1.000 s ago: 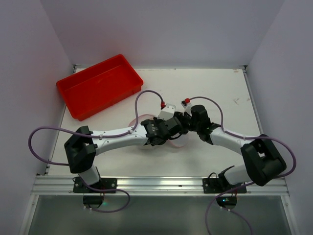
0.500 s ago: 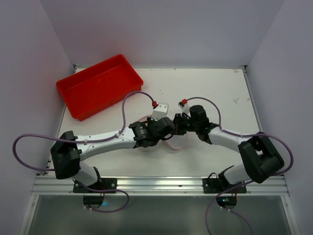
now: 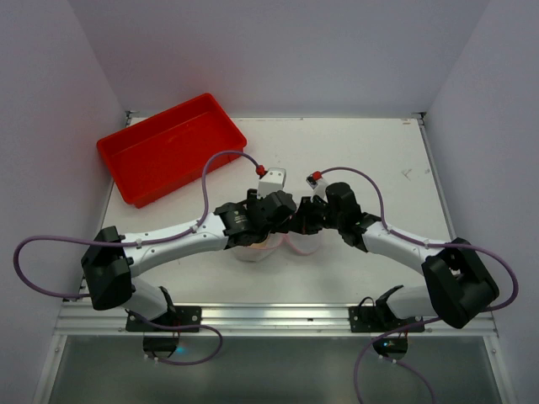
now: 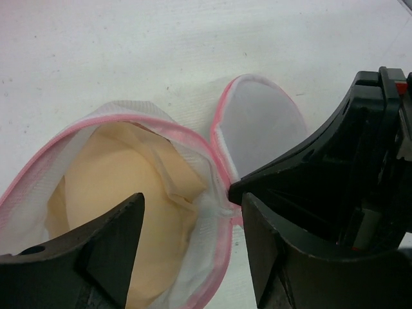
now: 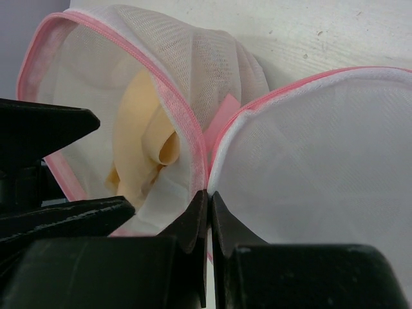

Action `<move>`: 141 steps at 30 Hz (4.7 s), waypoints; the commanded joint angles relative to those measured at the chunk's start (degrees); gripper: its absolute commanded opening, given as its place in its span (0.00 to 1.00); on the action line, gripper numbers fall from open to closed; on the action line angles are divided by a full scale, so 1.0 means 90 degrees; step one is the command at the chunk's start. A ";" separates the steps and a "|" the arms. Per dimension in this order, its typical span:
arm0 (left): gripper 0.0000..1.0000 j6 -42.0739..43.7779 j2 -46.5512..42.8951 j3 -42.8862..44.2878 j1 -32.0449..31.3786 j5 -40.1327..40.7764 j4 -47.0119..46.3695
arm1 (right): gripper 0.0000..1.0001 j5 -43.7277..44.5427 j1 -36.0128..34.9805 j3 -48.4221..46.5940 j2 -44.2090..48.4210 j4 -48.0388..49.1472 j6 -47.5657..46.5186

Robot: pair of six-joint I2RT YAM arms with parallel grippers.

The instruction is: Unzip the laundry bag and remove the bra

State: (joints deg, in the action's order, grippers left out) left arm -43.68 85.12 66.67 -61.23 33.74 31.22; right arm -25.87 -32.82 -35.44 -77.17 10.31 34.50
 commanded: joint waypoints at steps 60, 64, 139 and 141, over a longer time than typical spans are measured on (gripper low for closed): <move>0.00 0.0488 -0.1546 -0.0240 0.0465 -0.0525 -0.0481 | 0.00 0.1194 -0.0094 -0.0007 0.0654 -0.0364 0.0063; 0.00 0.0508 -0.2210 -0.0162 0.0612 -0.0613 -0.0442 | 0.00 0.1282 -0.0094 -0.0046 0.0635 -0.0422 0.0053; 0.72 0.0596 -0.0865 0.0004 0.0506 -0.1395 -0.0139 | 0.00 0.1790 -0.0143 -0.0457 0.0791 -0.0774 -0.0533; 0.66 0.0440 -0.0592 -0.0142 0.0281 -0.1161 -0.0110 | 0.00 0.1800 -0.0152 -0.0408 0.0752 -0.0774 -0.0513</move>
State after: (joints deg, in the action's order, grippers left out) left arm -35.18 78.85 66.70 -56.95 18.48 26.96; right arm -11.40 -33.76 -39.40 -71.77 1.06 31.00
